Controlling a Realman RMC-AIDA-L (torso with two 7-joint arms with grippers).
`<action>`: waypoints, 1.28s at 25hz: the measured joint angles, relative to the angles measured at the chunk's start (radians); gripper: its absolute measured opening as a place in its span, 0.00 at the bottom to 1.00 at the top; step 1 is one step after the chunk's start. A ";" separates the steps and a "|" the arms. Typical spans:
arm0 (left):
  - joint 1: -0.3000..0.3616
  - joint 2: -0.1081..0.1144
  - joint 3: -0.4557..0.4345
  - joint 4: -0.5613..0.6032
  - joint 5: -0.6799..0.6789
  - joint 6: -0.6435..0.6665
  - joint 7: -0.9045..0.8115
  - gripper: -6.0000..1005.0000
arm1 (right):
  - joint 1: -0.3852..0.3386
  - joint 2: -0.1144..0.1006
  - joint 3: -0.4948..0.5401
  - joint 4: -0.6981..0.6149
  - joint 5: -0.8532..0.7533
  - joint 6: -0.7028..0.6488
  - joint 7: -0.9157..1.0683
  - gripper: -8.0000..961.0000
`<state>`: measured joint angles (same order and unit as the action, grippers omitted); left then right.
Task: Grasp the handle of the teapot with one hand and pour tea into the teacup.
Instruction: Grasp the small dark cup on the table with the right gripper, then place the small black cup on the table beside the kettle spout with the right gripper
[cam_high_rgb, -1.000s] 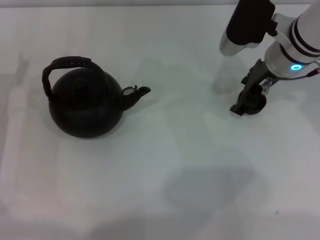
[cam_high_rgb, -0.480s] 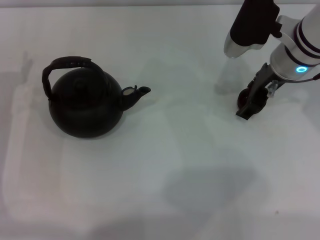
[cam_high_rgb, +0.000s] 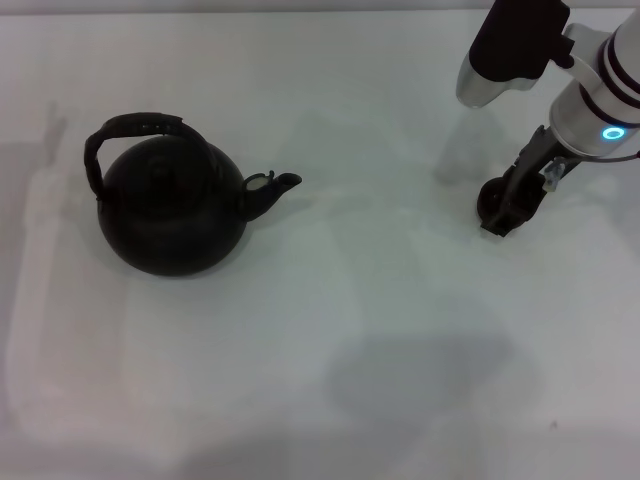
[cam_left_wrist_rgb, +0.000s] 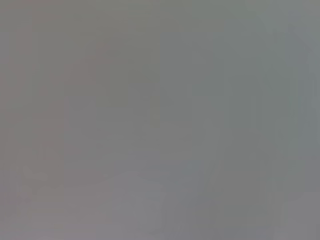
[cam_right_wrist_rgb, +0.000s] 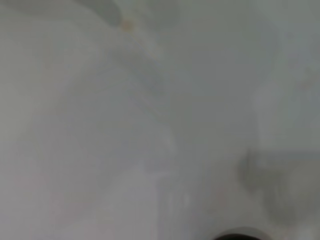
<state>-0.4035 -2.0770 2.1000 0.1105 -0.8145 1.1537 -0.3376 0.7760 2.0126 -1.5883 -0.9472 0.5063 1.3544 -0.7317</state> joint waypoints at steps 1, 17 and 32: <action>0.000 0.000 0.000 0.000 0.000 0.000 0.000 0.89 | 0.000 0.000 0.000 0.000 -0.001 0.001 0.000 0.77; -0.003 0.001 0.005 0.002 0.054 0.002 -0.001 0.89 | 0.061 0.015 -0.230 -0.164 0.112 0.027 -0.003 0.75; -0.003 0.002 0.005 0.001 0.092 0.004 -0.001 0.89 | 0.100 0.015 -0.373 -0.111 0.317 -0.024 -0.017 0.76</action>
<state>-0.4064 -2.0754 2.1046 0.1119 -0.7222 1.1577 -0.3391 0.8760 2.0279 -1.9608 -1.0584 0.8234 1.3308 -0.7484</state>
